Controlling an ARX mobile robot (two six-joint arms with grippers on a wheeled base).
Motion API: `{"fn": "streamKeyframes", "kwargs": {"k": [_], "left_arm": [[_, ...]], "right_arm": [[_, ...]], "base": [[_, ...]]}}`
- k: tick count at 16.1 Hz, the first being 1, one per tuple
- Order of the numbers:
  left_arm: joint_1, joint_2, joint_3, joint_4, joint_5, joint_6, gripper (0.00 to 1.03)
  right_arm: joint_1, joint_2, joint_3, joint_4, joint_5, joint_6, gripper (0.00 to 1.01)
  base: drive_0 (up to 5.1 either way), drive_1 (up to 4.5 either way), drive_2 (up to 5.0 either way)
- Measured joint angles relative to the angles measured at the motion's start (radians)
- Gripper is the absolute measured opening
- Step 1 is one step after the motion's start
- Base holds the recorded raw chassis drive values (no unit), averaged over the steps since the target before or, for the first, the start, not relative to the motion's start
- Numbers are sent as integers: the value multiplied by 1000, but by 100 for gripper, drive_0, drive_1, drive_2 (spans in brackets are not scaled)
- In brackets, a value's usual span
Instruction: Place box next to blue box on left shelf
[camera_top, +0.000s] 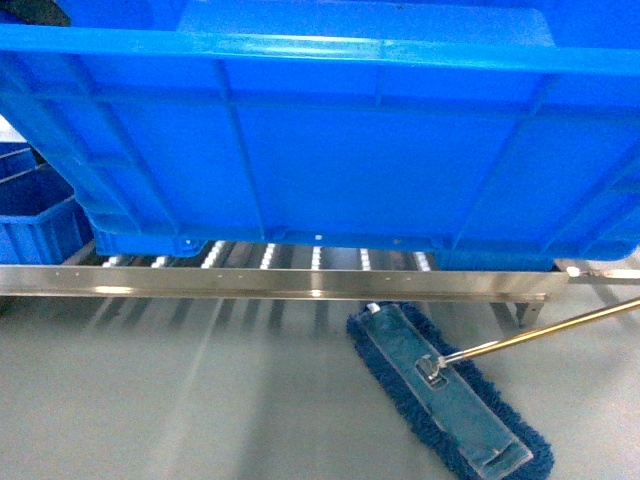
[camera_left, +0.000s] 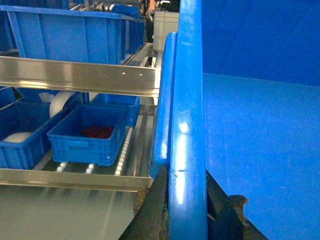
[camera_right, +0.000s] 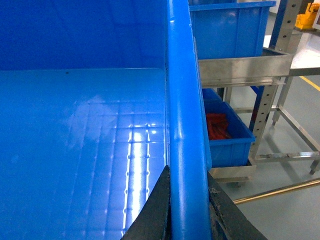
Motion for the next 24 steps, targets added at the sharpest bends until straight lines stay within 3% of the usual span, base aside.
{"fn": "streamKeyframes", "kwargs": {"k": [24], "left_arm": [[3, -2, 0, 0, 1, 1, 9]], "right_arm": [[1, 2, 1, 0, -1, 0, 9]], "base": [[-511, 235, 235]]}}
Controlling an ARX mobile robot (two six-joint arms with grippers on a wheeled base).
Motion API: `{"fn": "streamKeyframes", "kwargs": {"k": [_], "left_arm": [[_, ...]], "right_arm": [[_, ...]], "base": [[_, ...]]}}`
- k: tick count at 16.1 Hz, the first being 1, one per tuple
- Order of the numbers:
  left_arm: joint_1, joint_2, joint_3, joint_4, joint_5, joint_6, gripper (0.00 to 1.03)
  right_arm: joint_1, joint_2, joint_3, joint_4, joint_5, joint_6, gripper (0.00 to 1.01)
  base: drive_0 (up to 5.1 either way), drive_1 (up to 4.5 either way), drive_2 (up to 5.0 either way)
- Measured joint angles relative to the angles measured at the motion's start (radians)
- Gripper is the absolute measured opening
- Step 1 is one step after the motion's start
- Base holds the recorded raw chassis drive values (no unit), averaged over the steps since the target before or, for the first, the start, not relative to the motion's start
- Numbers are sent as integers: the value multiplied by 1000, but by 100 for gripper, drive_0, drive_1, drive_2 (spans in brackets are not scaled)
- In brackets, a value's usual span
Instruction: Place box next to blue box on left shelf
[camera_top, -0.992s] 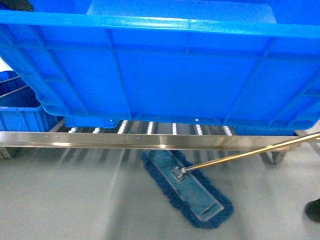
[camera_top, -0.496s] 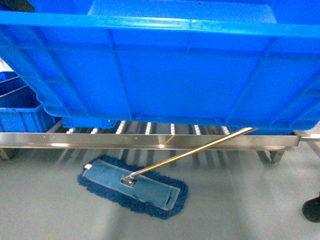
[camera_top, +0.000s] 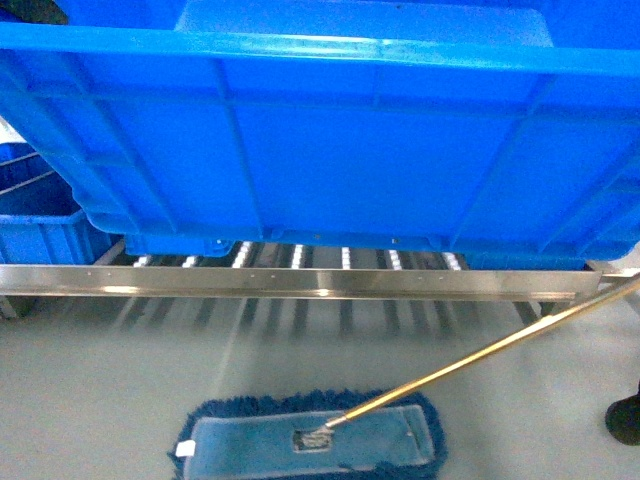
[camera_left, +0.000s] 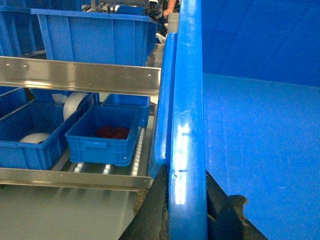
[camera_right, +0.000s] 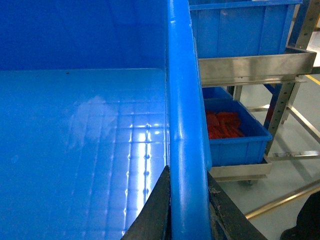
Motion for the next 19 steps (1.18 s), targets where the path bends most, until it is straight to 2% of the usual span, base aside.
{"fn": "streamKeyframes", "kwargs": {"k": [17, 19], "left_arm": [[0, 0, 0, 6, 1, 0, 9], [0, 0, 0, 4, 1, 0, 9]], "right_arm": [[0, 0, 1, 2, 0, 0, 9], [0, 0, 1, 1, 0, 0, 9]], "base": [[-512, 234, 234], [0, 0, 0]]}}
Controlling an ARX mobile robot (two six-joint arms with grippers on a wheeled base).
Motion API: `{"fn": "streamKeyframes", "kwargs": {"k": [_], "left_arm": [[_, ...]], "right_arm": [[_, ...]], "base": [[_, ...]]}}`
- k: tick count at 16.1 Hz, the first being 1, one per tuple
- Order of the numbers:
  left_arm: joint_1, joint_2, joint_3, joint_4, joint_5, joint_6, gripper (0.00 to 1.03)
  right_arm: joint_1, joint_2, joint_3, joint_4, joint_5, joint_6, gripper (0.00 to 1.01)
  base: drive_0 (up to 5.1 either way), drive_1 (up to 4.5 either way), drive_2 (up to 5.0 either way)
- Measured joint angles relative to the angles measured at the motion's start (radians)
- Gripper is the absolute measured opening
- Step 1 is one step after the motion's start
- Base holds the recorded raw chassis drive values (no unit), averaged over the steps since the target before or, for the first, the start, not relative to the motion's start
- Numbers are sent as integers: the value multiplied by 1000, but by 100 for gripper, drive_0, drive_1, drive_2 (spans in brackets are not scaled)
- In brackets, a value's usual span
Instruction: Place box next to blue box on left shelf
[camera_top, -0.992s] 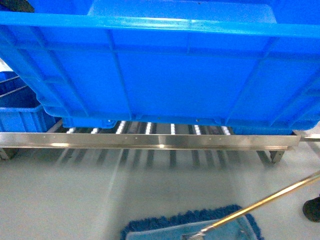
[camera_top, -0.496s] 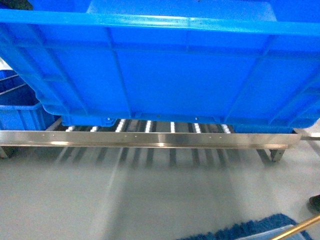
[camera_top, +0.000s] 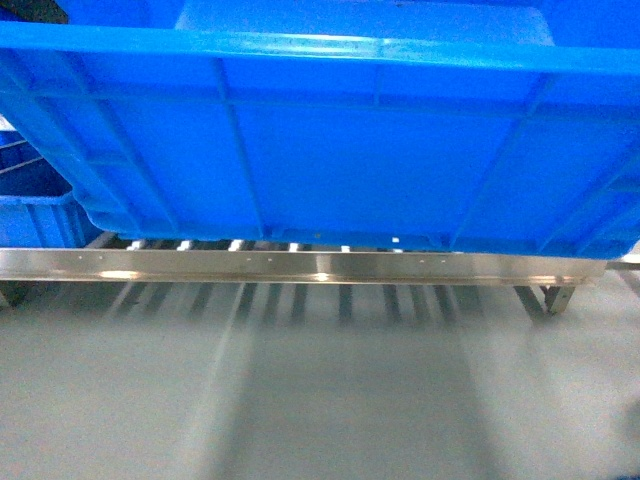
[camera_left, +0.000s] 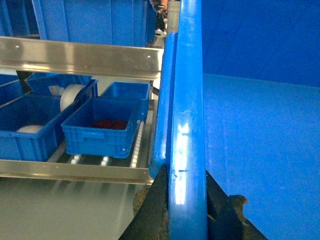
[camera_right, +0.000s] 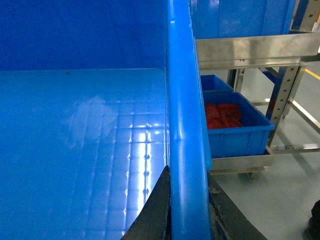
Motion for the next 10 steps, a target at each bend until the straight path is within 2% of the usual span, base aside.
{"fn": "streamKeyframes", "kwargs": {"k": [10], "left_arm": [[0, 0, 0, -3, 1, -2, 9]], "right_arm": [[0, 0, 0, -2, 0, 0, 9]], "base": [[0, 0, 0]]}}
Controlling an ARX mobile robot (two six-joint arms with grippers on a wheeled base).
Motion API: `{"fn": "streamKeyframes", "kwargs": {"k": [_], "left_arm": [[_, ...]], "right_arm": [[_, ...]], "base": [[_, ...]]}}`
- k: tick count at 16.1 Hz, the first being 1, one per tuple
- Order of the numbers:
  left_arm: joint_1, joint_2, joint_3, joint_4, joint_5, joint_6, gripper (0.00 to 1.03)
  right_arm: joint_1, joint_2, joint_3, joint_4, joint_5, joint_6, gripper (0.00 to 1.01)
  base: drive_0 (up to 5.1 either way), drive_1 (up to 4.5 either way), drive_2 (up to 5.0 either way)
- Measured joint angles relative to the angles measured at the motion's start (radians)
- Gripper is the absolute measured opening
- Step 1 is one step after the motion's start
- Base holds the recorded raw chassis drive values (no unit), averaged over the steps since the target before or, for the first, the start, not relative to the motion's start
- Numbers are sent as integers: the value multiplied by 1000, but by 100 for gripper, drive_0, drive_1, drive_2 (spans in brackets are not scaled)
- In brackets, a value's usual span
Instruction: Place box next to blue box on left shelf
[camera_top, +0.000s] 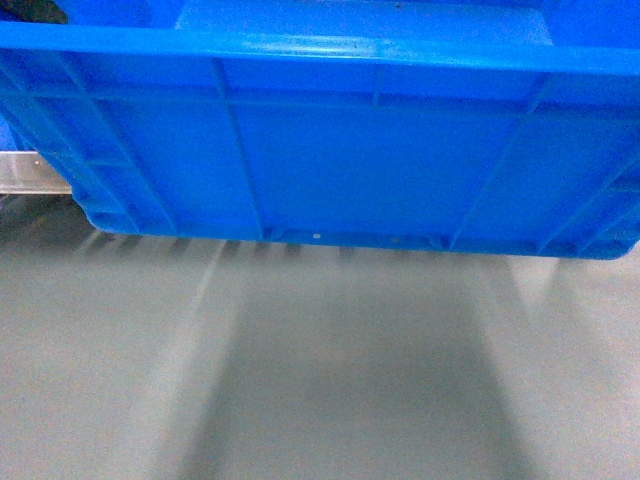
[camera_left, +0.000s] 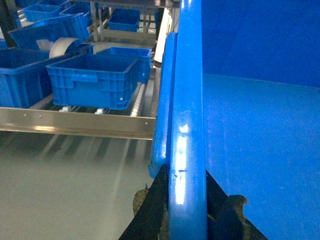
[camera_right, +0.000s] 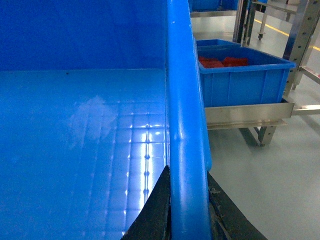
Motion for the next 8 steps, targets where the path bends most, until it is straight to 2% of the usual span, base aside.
{"fn": "streamKeyframes", "kwargs": {"k": [8], "left_arm": [[0, 0, 0, -6, -2, 1, 9]], "right_arm": [[0, 0, 0, -5, 0, -1, 9]], "base": [[0, 0, 0]]}}
